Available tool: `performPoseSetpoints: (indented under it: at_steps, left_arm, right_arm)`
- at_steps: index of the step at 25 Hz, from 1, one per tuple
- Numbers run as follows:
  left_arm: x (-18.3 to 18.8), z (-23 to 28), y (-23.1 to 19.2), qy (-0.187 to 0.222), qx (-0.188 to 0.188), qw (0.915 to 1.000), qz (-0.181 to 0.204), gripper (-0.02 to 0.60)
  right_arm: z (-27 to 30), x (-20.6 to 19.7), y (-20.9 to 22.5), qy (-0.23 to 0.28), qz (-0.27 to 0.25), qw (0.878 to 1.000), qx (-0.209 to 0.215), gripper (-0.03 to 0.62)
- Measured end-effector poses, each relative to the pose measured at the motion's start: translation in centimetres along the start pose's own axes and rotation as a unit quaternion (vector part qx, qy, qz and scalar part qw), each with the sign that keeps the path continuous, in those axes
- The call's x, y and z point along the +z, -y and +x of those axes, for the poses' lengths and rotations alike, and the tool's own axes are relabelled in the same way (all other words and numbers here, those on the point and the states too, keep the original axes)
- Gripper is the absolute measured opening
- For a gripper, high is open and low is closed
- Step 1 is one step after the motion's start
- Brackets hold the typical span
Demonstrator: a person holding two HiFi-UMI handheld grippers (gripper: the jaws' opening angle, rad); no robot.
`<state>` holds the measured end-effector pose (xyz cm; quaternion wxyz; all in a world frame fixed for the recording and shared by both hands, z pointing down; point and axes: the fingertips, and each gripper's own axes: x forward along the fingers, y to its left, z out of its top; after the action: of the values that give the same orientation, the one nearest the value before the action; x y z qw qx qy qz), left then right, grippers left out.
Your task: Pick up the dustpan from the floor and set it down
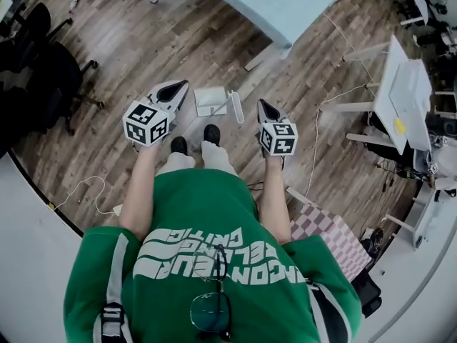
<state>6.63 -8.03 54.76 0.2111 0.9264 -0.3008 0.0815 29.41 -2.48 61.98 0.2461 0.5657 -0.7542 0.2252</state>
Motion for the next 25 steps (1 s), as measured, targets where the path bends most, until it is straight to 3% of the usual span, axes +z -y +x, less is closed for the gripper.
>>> performPoseSetpoints:
  at_steps: [9,10,12,13,18,25]
  left_arm:
    - [-1.3,1.4,-0.3,0.008,0.024,0.9994,-0.024,0.003]
    - [-1.5,1.5,-0.2,0.01,0.022,0.9994,-0.026,0.003]
    - [-1.9,1.6,0.1,0.01,0.024,0.9993,-0.029,0.003]
    - [-2.1,1.6,0.2,0.009,0.026,0.9992,-0.03,0.003]
    - [-3.2,1.3,0.2,0.006,0.044,0.9982,-0.04,0.003]
    - [-4.0,0.4,0.0,0.006,0.073,0.9961,-0.048,0.003]
  right_arm:
    - [4.9,-3.2,-0.1,-0.075,-0.025,0.996,0.04,0.011]
    - [5.5,-3.6,-0.1,-0.085,-0.03,0.995,0.043,0.022]
    - [6.7,-4.6,-0.4,-0.107,-0.035,0.992,0.053,0.14]
    - [7.4,-5.0,-0.6,-0.118,-0.035,0.991,0.059,0.168]
    - [10.6,-7.2,-1.3,-0.167,-0.041,0.982,0.073,0.223]
    - [15.1,-10.5,-1.6,-0.256,-0.057,0.962,0.078,0.233]
